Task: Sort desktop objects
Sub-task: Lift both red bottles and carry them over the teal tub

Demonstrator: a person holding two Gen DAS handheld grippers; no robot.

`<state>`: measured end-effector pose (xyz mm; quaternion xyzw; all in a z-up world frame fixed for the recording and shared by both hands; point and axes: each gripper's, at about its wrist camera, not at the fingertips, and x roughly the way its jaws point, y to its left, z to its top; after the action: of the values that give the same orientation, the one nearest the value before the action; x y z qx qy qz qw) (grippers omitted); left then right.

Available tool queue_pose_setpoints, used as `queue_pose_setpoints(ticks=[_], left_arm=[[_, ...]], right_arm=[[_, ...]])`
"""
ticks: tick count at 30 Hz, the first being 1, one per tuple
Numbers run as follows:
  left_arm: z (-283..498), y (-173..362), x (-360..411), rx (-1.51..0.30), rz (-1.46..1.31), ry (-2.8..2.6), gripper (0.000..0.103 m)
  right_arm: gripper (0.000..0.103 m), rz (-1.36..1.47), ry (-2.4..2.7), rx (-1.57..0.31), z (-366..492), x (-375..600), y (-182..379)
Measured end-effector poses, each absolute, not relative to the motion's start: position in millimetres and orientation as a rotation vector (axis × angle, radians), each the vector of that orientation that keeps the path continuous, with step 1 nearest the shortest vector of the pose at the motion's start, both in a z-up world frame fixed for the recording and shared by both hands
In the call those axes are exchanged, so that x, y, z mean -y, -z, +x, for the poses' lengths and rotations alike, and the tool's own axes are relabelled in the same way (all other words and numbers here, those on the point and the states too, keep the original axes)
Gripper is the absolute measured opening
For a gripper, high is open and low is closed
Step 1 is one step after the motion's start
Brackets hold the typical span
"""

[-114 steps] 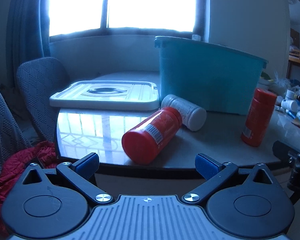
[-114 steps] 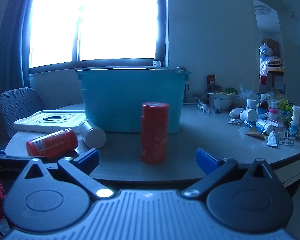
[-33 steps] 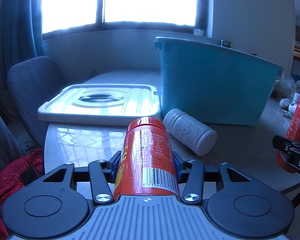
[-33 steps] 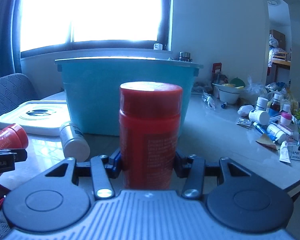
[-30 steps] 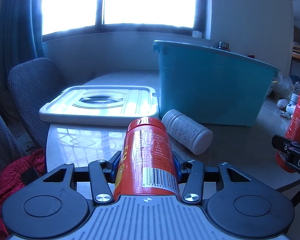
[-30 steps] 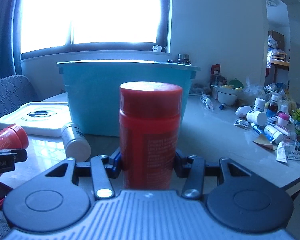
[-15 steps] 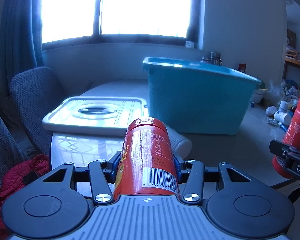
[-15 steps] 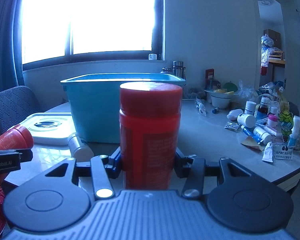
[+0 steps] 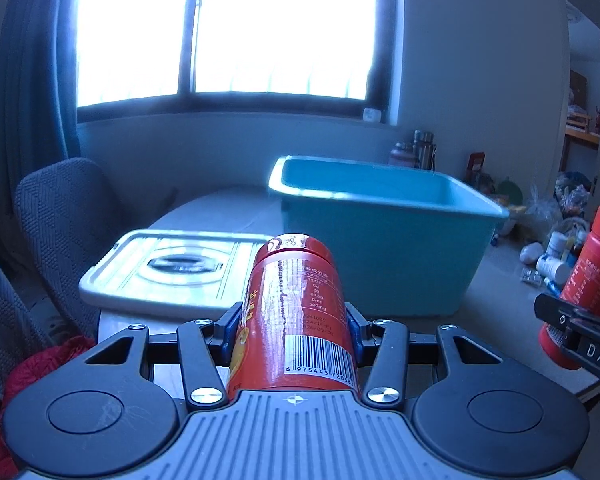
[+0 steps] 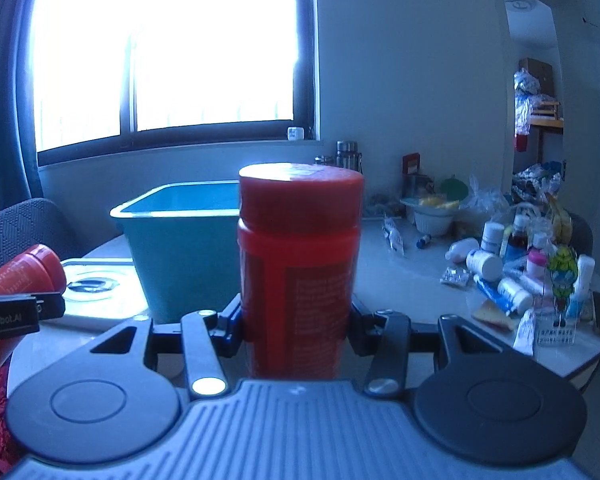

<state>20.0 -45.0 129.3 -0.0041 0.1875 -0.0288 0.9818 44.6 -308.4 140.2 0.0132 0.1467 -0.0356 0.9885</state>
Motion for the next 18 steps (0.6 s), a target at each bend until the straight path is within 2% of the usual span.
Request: queue_pose_setpoints(ticks=[18], left_arm=[[84.7,-189.7,80.4,-0.335,-0.003,0.082,0.050]], right_arm=[[0.050,0.044,0.073,-0.249,101.1,329.3,-181.0]])
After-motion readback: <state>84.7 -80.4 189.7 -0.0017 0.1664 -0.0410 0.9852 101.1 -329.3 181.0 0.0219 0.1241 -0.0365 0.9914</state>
